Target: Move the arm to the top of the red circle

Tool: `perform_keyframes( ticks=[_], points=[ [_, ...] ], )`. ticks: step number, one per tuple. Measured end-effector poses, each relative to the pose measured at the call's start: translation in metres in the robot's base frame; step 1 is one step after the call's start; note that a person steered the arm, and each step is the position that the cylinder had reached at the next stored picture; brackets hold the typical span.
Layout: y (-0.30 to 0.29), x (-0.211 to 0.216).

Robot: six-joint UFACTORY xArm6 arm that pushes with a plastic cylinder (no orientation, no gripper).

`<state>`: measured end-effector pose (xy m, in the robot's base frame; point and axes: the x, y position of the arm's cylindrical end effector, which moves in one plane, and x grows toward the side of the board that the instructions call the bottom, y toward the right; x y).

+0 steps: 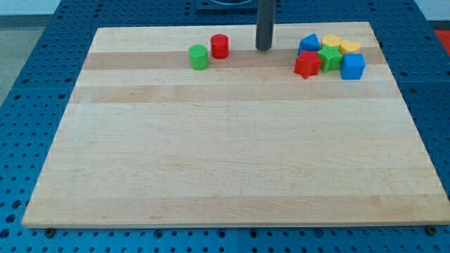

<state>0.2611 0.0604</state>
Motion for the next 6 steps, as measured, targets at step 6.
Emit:
perform_keyframes(
  ticks=[6],
  points=[
    [-0.151, -0.037]
  ],
)
